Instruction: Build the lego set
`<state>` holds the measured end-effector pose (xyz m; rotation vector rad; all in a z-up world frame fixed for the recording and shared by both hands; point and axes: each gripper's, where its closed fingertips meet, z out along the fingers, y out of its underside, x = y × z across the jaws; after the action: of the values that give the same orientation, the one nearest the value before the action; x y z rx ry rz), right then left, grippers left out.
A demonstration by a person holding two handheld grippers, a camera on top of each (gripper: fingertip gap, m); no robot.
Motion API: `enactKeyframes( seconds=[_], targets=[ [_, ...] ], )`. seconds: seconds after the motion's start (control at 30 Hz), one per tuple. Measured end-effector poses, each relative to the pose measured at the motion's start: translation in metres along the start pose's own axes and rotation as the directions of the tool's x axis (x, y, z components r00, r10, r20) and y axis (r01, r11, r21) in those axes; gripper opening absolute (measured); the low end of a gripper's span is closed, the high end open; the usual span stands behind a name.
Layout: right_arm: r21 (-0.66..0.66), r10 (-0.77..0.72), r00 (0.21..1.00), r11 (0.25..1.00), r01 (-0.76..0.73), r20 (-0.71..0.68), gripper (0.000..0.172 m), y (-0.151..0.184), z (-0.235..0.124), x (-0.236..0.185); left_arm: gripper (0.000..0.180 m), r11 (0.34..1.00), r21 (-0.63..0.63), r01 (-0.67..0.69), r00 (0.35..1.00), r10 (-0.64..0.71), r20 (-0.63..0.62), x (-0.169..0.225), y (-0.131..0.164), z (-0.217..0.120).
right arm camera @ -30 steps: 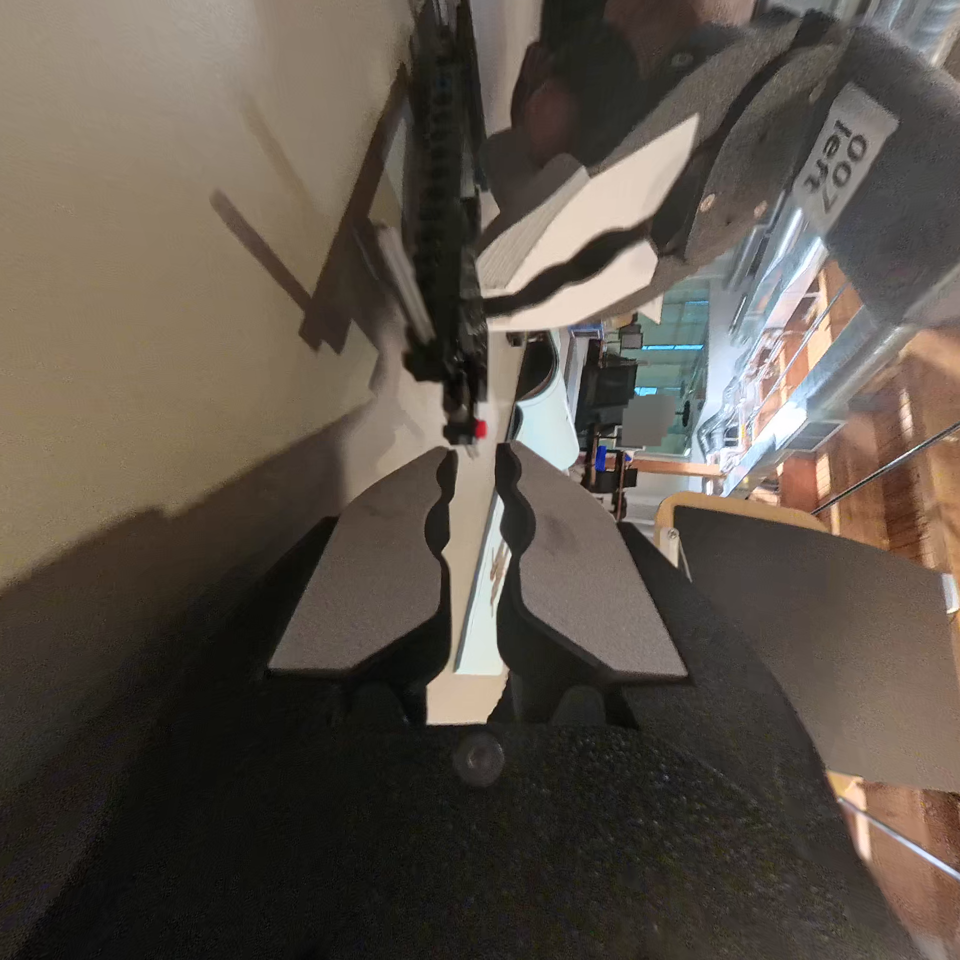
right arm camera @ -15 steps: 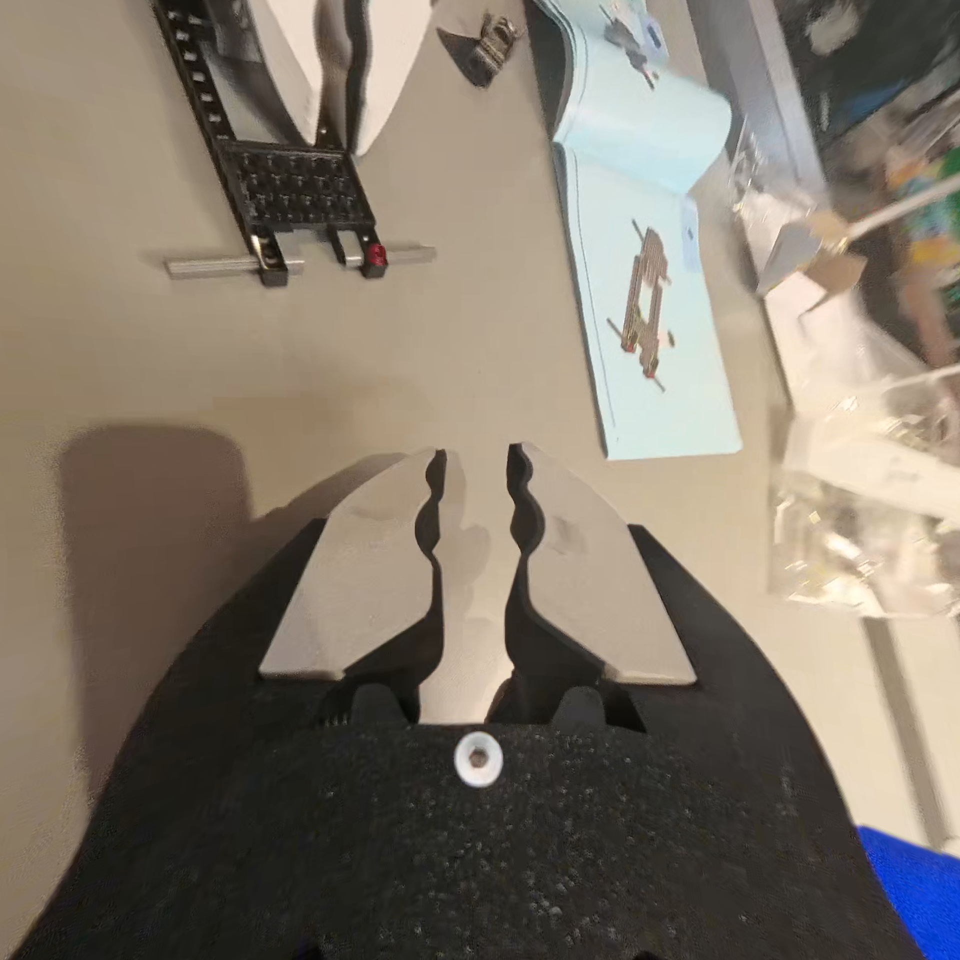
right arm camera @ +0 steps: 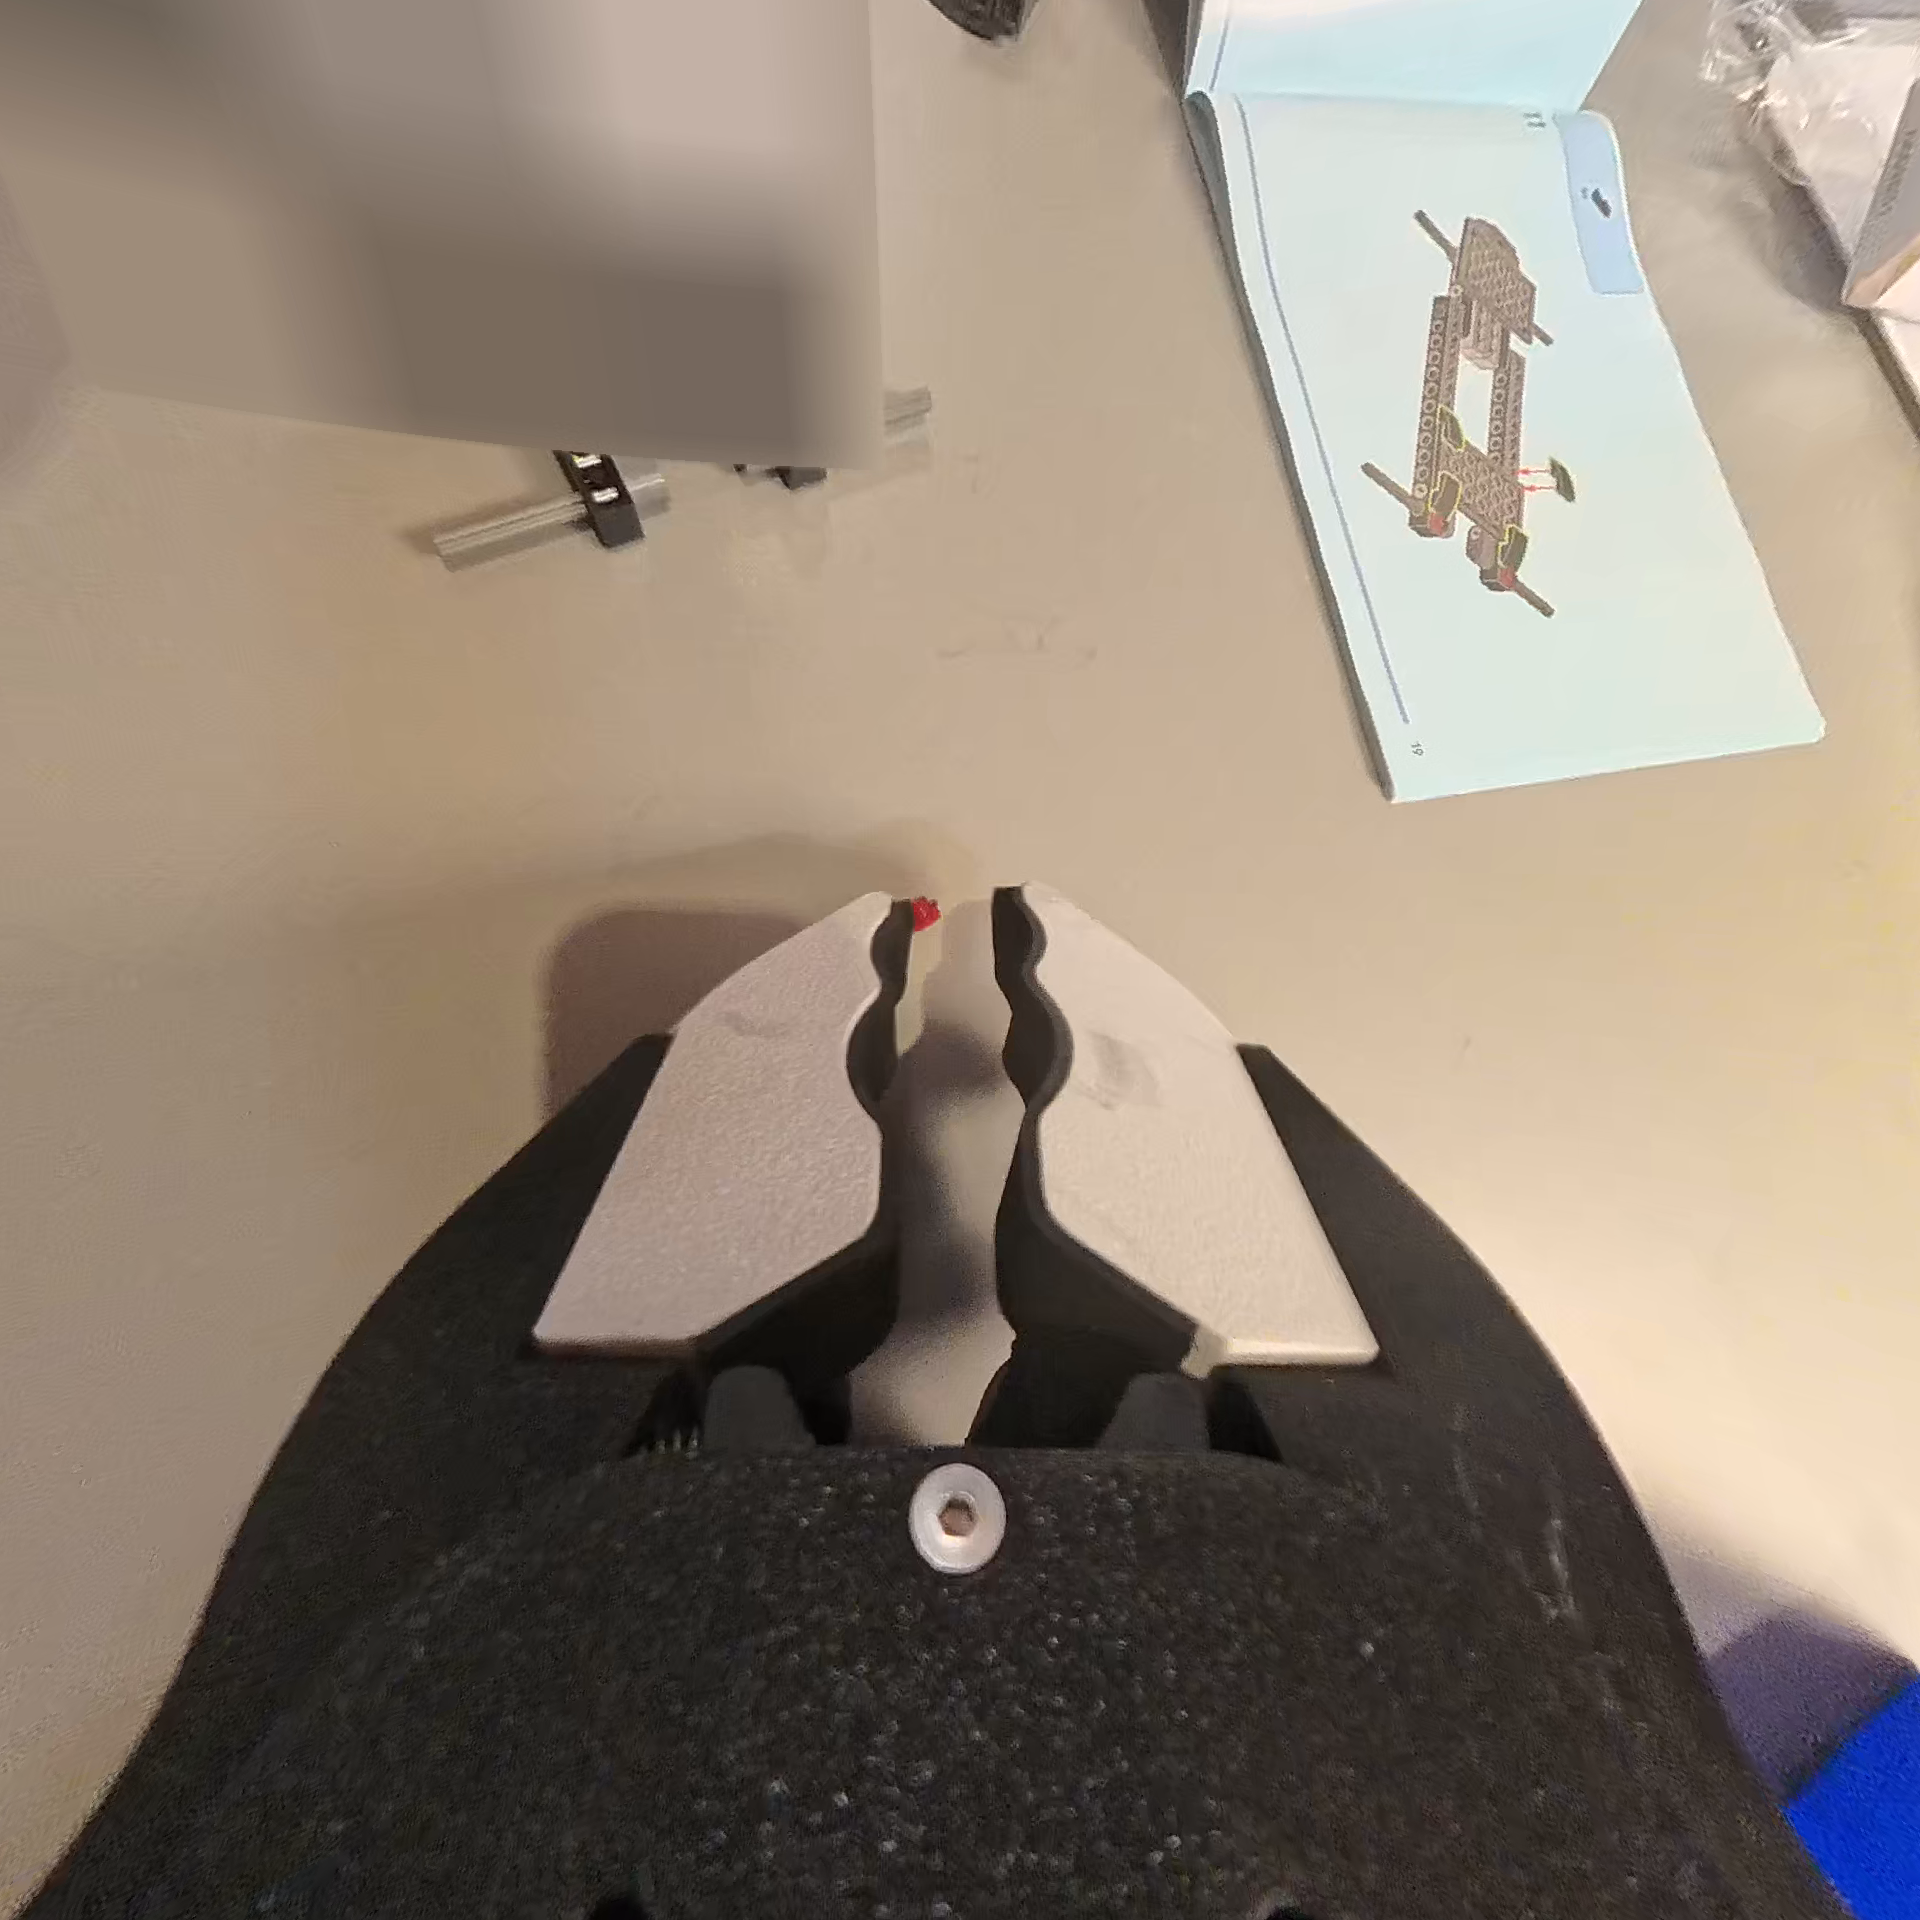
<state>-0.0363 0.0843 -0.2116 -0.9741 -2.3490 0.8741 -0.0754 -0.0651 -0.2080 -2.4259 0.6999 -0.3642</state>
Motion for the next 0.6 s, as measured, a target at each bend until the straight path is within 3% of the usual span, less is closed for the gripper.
enactKeyframes(
  seconds=[0.33, 0.6],
  targets=[
    [-0.041, -0.006, 1.0, 0.999, 0.007, 0.026, 0.013, 0.006, 0.011, -0.003, 0.014, 1.0, 0.013, -0.003, 1.0, 0.003, 0.002, 0.0, -0.004, 0.007],
    [-0.04, -0.052, 0.999, 0.998, 0.051, -0.001, 0.006, 0.002, 0.015, -0.003, 0.014, 0.992, 0.122, 0.012, 1.0, -0.014, 0.017, -0.005, -0.02, 0.0]
  ],
)
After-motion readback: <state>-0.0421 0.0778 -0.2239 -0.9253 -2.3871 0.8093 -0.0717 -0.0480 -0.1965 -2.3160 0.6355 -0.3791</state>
